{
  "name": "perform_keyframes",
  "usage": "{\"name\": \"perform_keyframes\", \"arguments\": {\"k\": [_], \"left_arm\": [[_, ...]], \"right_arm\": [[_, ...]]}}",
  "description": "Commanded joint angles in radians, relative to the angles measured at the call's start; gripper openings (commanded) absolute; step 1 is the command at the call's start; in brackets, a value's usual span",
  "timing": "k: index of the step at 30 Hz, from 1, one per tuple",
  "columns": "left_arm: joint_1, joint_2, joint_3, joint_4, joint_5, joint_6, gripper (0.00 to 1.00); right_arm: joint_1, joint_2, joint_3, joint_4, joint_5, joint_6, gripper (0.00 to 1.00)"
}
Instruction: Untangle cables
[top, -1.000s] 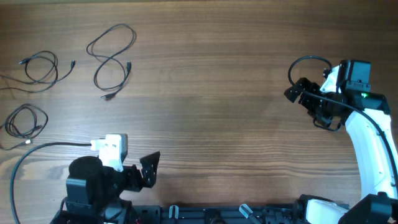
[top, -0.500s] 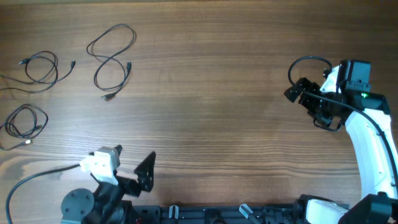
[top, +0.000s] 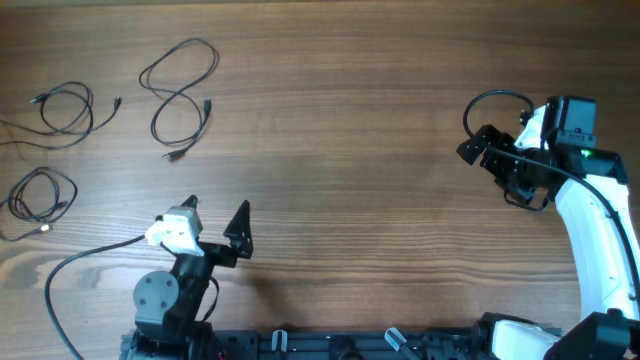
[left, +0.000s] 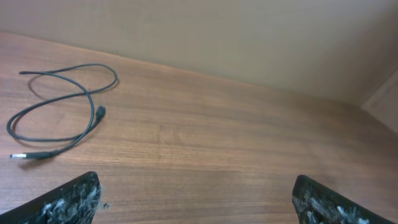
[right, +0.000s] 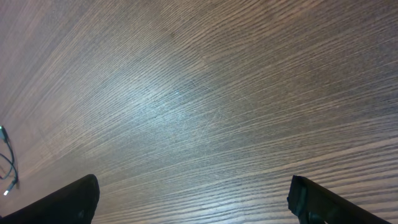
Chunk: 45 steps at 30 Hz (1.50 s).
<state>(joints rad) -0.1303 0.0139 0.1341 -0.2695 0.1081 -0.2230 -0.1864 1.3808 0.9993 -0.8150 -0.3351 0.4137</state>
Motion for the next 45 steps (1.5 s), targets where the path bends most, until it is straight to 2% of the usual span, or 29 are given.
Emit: {"name": "perform_keyframes", "arguments": {"k": [1, 7, 10, 17, 23, 27, 45], "left_arm": [[0.026, -0.010, -0.036, 0.068, -0.043, 0.010, 1.00], [0.070, -0.010, -0.101, 0.137, -0.076, 0.019, 1.00], [0.070, -0.010, -0.103, 0.143, -0.068, 0.112, 1.00], [0.070, -0.010, -0.129, 0.213, -0.049, 0.119, 1.00], [0.070, -0.010, -0.129, 0.194, -0.045, 0.119, 1.00], [0.070, -0.010, -0.129, 0.196, -0.013, 0.236, 1.00], [0.070, -0.010, -0.129, 0.199, -0.016, 0.238, 1.00]], "right_arm": [[-0.001, -0.017, 0.014, 0.000, 0.006, -0.018, 1.00], [-0.001, -0.017, 0.014, 0.000, 0.006, -0.018, 1.00], [-0.001, -0.017, 0.014, 0.000, 0.006, -0.018, 1.00], [-0.001, -0.017, 0.014, 0.000, 0.006, -0.018, 1.00], [-0.001, -0.017, 0.014, 0.000, 0.006, -0.019, 0.99], [-0.001, -0.017, 0.014, 0.000, 0.006, -0.018, 1.00], [-0.001, -0.016, 0.014, 0.000, 0.006, -0.019, 1.00]]}}
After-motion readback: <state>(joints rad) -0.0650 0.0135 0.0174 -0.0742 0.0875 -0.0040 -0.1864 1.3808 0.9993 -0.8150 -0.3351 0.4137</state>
